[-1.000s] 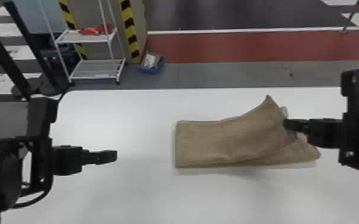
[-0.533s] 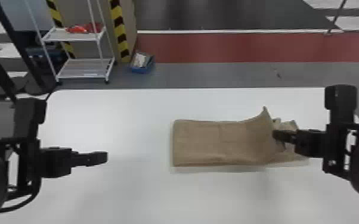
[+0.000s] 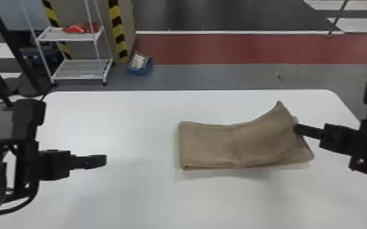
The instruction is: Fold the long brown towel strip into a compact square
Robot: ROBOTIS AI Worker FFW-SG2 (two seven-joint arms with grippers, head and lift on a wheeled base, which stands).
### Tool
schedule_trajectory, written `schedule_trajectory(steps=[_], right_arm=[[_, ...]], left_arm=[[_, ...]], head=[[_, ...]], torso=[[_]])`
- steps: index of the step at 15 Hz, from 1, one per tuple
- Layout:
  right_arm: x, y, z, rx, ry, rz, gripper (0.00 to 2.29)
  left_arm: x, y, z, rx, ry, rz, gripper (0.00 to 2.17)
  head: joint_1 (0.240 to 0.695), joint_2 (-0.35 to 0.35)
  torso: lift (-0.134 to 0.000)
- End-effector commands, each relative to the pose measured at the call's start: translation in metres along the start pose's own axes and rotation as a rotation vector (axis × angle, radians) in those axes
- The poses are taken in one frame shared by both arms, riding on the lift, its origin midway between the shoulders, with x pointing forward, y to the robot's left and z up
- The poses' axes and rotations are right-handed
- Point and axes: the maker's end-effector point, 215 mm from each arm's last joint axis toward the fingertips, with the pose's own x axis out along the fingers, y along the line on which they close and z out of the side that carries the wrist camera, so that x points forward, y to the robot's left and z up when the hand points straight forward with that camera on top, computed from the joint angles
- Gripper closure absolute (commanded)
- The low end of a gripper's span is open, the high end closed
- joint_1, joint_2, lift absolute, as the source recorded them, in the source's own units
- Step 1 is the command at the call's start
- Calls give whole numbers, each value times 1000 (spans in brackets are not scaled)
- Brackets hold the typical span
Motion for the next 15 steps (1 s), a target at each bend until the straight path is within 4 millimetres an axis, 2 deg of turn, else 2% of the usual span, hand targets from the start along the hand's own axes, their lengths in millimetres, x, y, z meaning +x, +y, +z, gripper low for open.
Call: schedule_trajectory(steps=[1,3,6,8,9,11,12,13,15], right_arm=[[21,-15,-21,14,35,-8,1099],[31,-25,-24,33,46,-17,1099],[34,-20,-26,34,49,-2,1102],[24,-11,-13,68,40,28,1102],[12,-15,6,98,3,35,1102],[-3,-39,15,176,-35,27,1102],[0,-49,10,209,-29,21,1102],[9,-55,-3,217,0,9,1102],[33,-56,-22,188,35,1,1102]], left_arm=[[6,-5,-5,7,19,-2,83],[8,-4,-7,5,26,2,83],[11,-1,-10,1,34,11,83],[12,-2,-9,3,34,11,83],[11,-1,-8,4,30,14,83],[10,1,-8,-1,30,18,83],[9,2,-10,-2,30,18,83],[9,1,-12,-2,32,18,83],[13,-9,-15,-8,36,1,83]], head=[[695,-23],[695,-34],[695,-45],[695,-41],[695,-36],[695,-41],[695,-48],[695,-59],[695,-79]], torso=[[-128],[-128],[-128],[-128],[-128],[-128],[-128],[-128],[-128]])
